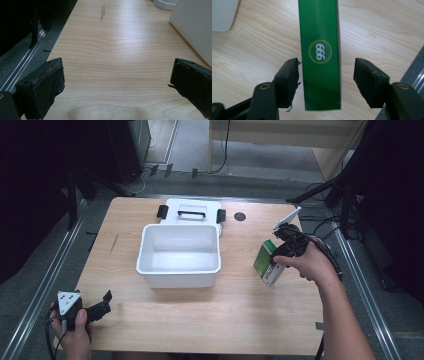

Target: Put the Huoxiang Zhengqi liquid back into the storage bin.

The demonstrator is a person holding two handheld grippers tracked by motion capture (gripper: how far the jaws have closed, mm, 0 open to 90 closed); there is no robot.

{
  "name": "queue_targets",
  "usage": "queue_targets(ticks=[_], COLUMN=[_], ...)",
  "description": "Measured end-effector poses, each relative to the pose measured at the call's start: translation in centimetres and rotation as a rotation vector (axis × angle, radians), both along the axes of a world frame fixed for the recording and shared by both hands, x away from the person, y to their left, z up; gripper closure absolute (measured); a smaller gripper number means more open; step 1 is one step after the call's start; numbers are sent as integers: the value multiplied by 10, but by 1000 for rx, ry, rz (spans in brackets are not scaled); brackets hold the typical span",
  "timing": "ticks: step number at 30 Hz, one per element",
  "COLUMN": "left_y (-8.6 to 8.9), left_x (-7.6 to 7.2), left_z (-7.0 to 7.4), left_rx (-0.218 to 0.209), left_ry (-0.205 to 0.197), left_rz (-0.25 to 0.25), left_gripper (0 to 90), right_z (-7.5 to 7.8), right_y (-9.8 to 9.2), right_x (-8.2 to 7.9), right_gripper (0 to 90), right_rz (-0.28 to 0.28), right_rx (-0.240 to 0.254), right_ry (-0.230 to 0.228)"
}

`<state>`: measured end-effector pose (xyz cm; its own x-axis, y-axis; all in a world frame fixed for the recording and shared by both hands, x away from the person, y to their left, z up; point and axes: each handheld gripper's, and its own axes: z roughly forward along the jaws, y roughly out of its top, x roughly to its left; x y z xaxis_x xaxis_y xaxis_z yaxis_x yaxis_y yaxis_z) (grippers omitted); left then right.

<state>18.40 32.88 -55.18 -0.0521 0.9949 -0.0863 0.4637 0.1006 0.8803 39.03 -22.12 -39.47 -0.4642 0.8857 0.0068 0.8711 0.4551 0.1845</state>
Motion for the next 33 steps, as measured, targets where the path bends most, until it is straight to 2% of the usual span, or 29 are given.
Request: queue_targets(ticks=[5, 7, 8, 9, 11, 15, 16, 17, 19, 22, 25, 26, 28, 31, 33], left_y=[0, 0, 0, 0, 0, 1, 1, 1, 1, 1, 1, 1, 1, 1, 0], left_x=[0, 0, 0, 0, 0, 0, 0, 0, 0, 0, 0, 0, 0, 0, 0], left_z=[0, 0, 0, 0, 0, 0, 0, 0, 0, 0, 0, 0, 0, 0, 0], left_rx=[-1, -4, -6, -6, -6, -11, -10, -10, -13, -13, -12, -11, -11, -11, -12], left_ry=[1, 0, 1, 1, 1, 3, 4, 4, 5, 6, 6, 6, 7, 7, 6], left_rz=[-2, -4, -7, -7, -8, -8, -8, -8, -9, -9, -8, -7, -7, -8, -8], left_gripper=[0, 0, 0, 0, 0, 0, 0, 0, 0, 0, 0, 0, 0, 0, 0], right_z=[-5, -7, -9, -9, -10, -8, -8, -8, -6, -5, -1, 4, 5, 16, 21], right_y=[4, 5, 7, 7, 7, 8, 9, 9, 11, 12, 14, 16, 17, 22, 25], right_x=[5, 7, 8, 8, 8, 6, 4, 4, 0, -3, -7, -9, -10, -15, -16], right_gripper=[441, 487, 553, 553, 629, 641, 642, 642, 642, 642, 642, 643, 643, 642, 642], right_rz=[4, -2, 5, 5, 17, 54, 106, 106, 179, 227, 312, 356, 367, 447, 463], right_rx=[11, 3, -1, -1, 0, -20, -43, -43, -56, -46, -39, -37, -36, -41, -35], right_ry=[11, 19, 27, 27, 28, 24, 11, 11, -20, -37, -71, -90, -95, -118, -123])
